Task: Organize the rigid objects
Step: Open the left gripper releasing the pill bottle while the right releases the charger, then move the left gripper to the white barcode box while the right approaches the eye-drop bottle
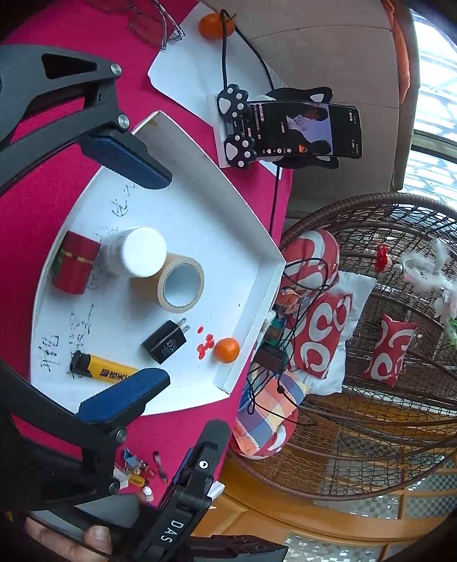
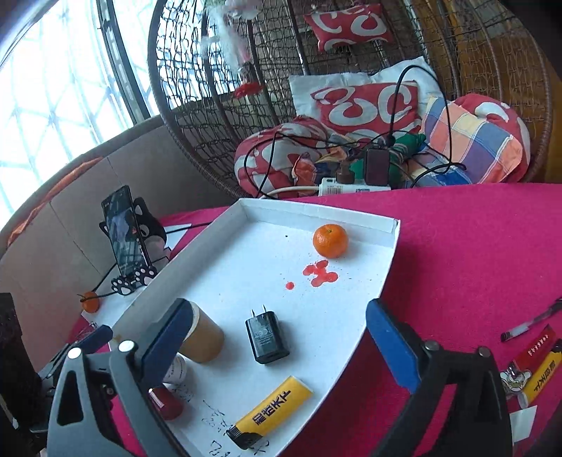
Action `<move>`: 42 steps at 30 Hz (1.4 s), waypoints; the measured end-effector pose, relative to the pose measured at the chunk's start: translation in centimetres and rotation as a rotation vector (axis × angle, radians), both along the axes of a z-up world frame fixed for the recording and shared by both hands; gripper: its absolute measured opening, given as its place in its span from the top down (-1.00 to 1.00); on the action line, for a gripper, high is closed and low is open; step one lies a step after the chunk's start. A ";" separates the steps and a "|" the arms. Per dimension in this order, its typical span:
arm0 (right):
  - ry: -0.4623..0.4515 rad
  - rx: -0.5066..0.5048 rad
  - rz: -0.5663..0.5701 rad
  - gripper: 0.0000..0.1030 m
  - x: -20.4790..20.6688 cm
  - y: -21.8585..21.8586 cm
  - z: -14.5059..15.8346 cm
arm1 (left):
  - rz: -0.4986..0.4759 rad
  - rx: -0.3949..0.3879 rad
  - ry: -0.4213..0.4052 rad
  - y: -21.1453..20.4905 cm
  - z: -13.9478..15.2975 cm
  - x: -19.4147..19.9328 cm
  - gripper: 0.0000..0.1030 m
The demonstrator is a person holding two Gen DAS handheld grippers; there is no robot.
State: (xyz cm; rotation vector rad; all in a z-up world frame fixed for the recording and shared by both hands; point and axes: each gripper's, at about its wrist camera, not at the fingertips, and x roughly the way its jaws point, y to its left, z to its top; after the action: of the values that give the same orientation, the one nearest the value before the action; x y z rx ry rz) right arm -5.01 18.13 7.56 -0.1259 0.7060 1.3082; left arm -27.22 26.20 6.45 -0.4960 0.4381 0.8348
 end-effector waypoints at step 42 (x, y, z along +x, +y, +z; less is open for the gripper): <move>0.188 0.046 -0.644 -1.00 15.4 -28.3 -4.4 | -0.624 0.009 0.256 -14.2 -2.6 17.1 -0.99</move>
State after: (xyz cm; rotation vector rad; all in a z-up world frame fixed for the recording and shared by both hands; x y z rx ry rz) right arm 10.43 -10.21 3.12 0.2504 0.7902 0.7205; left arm -10.12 12.00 3.85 -0.2173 0.7756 0.2935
